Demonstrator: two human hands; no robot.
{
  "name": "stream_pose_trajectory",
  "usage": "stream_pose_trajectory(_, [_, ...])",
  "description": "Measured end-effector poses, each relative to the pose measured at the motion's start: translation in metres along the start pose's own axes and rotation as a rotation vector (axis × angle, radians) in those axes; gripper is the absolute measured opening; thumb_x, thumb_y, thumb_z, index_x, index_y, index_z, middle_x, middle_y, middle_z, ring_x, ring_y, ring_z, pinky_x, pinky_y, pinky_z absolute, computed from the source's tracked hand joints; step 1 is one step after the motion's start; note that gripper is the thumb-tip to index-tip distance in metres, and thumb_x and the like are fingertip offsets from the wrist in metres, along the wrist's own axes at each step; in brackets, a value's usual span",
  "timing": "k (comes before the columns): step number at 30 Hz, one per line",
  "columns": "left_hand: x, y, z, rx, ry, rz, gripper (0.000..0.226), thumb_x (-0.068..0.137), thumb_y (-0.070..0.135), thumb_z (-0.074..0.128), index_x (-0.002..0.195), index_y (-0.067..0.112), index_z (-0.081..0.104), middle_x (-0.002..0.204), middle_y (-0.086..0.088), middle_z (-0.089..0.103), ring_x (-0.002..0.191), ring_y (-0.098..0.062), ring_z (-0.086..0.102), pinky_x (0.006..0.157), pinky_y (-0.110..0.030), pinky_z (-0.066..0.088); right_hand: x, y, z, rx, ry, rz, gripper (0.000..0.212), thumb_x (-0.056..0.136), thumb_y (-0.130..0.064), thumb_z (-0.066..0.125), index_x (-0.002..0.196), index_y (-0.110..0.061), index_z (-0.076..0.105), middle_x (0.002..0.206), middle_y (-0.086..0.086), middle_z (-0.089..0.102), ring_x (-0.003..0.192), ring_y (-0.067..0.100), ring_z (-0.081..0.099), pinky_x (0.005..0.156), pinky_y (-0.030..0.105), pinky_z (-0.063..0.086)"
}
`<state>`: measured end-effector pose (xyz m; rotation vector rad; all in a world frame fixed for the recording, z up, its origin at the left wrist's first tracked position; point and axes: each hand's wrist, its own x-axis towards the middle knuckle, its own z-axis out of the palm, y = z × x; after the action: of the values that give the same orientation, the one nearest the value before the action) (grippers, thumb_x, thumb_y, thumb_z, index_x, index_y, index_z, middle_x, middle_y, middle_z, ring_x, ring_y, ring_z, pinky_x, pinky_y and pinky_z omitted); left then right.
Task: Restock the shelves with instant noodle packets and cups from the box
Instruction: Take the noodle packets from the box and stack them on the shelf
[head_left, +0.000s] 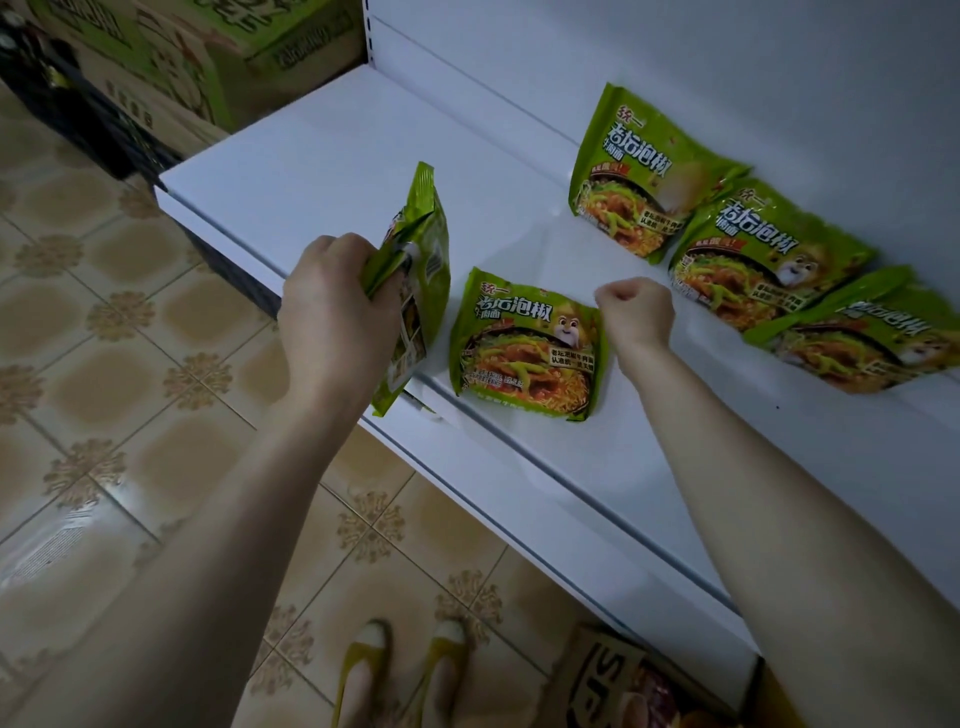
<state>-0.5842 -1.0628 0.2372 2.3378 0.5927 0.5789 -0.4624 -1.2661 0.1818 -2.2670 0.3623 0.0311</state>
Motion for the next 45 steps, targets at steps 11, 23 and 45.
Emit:
stream_pose_trajectory(11, [0.007, 0.002, 0.010, -0.016, 0.014, -0.026, 0.013, 0.088, 0.014, 0.055, 0.082, 0.002, 0.056, 0.081, -0.008, 0.046, 0.073, -0.023, 0.041, 0.061, -0.030, 0.027, 0.008, 0.029, 0.002, 0.221, -0.356, 0.308, 0.030, 0.073, -0.024, 0.078, 0.086, -0.004, 0.061, 0.098, 0.015, 0.067, 0.083, 0.025, 0.065, 0.073, 0.041, 0.056])
stream_pose_trajectory(23, [0.017, 0.008, 0.015, -0.027, -0.013, 0.015, 0.012, 0.088, 0.014, 0.056, 0.087, 0.002, 0.059, 0.083, -0.008, 0.049, 0.075, -0.024, 0.043, 0.062, -0.032, 0.030, 0.040, 0.002, -0.027, 0.486, -0.132, 0.044, 0.021, 0.087, -0.010, 0.062, 0.070, -0.019, 0.053, 0.073, -0.001, 0.057, 0.067, 0.015, 0.058, 0.057, 0.028, 0.053])
stream_pose_trajectory(45, [0.024, 0.021, 0.035, -0.051, -0.038, 0.083, 0.013, 0.088, 0.015, 0.057, 0.083, 0.002, 0.058, 0.082, -0.010, 0.052, 0.075, -0.025, 0.044, 0.062, -0.030, 0.030, 0.119, -0.010, -0.014, 0.216, 0.373, -0.092, 0.021, 0.089, -0.016, 0.058, 0.100, 0.001, 0.058, 0.107, 0.014, 0.062, 0.093, 0.020, 0.055, 0.077, 0.026, 0.041])
